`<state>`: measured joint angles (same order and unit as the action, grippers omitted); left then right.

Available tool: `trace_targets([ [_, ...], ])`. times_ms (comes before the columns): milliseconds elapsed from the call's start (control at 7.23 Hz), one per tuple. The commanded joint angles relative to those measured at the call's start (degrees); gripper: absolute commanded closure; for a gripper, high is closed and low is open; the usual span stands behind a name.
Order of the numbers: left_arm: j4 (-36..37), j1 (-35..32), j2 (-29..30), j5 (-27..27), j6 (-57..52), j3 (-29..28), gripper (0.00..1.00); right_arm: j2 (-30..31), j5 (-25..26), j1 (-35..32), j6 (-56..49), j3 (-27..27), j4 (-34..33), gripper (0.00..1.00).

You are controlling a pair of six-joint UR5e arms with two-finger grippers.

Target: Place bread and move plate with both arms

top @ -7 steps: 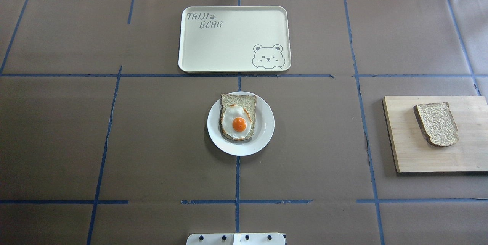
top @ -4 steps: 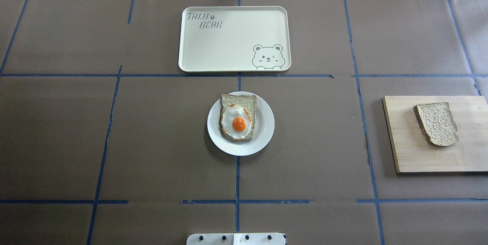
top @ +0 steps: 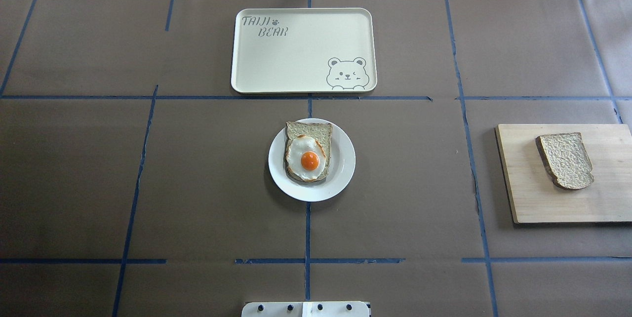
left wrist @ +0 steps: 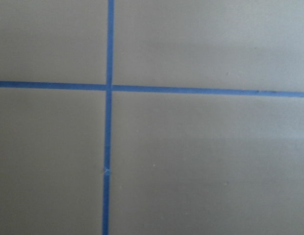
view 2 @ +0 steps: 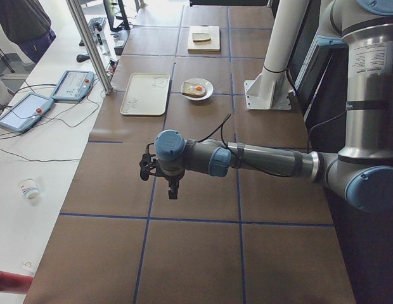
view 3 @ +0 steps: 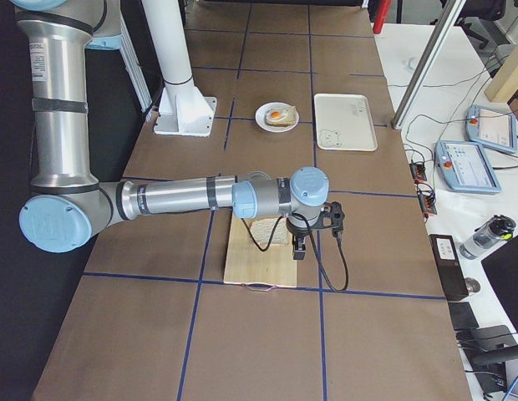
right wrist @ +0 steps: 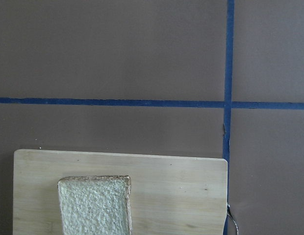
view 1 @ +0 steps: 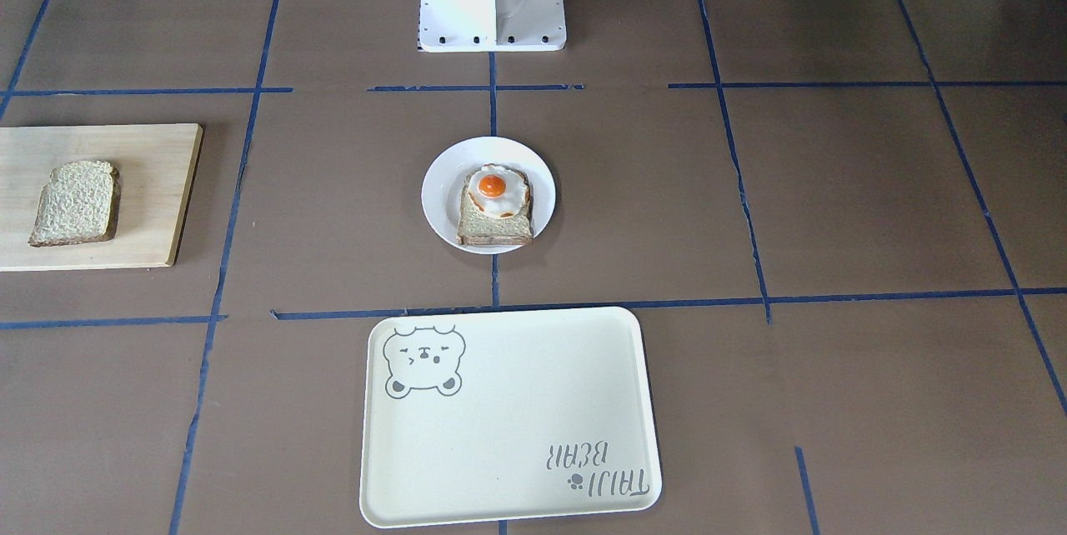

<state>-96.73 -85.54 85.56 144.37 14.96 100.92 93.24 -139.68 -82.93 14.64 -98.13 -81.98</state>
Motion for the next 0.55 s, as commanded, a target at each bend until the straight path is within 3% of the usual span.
trace_targets([
  [0,-2.84,3.26,0.05,0.03,4.63,-0.19,0.00,4.75,2.82,9.41,22.54,2.05,23.97,0.00],
  [138,-2.93,3.88,0.13,0.12,4.64,-0.28,0.00,4.85,3.96,12.94,26.98,3.28,27.28,0.00],
  [415,-2.93,3.89,0.74,0.12,4.72,-0.46,0.00,4.85,6.78,17.26,27.64,5.91,27.49,0.01],
])
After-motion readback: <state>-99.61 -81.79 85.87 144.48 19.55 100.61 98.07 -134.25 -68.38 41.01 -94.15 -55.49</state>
